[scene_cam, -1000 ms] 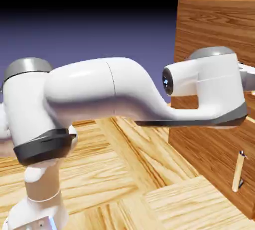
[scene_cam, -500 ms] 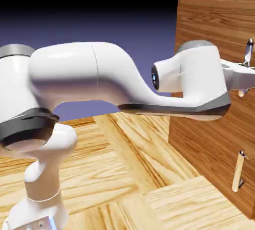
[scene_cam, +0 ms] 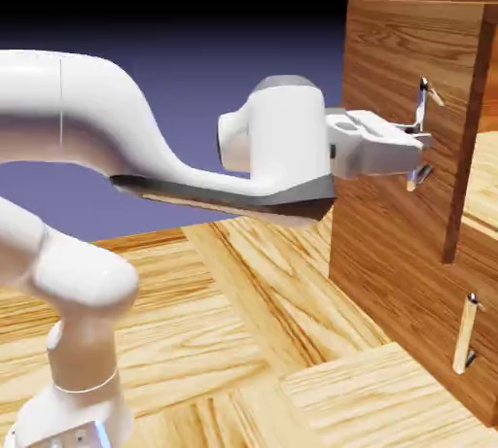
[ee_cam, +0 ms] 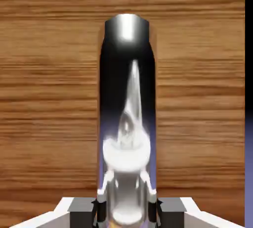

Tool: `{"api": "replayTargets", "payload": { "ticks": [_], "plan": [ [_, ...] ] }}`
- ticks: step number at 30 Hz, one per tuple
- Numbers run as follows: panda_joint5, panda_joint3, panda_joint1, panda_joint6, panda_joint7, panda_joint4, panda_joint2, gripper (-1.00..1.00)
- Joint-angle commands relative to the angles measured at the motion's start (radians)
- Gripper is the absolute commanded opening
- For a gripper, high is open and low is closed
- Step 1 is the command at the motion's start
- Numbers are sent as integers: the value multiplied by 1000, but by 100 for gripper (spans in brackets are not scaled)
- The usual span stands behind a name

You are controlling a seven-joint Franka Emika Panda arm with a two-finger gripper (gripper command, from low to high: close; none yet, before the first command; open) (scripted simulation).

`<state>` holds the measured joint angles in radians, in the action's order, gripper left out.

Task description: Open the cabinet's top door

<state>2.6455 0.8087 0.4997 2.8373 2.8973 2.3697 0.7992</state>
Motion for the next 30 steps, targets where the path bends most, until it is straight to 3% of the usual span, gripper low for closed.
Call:
{"api": "replayTargets", "payload": {
  "ticks": [1,17,30],
  "plan": [
    [-18,-31,-36,-7,0,21,4,-100],
    [-557,-549,-564,-106,-228,389,277,-100],
    [-1122,-844,-627,-288,-557,580,589,-100]
  ]
}}
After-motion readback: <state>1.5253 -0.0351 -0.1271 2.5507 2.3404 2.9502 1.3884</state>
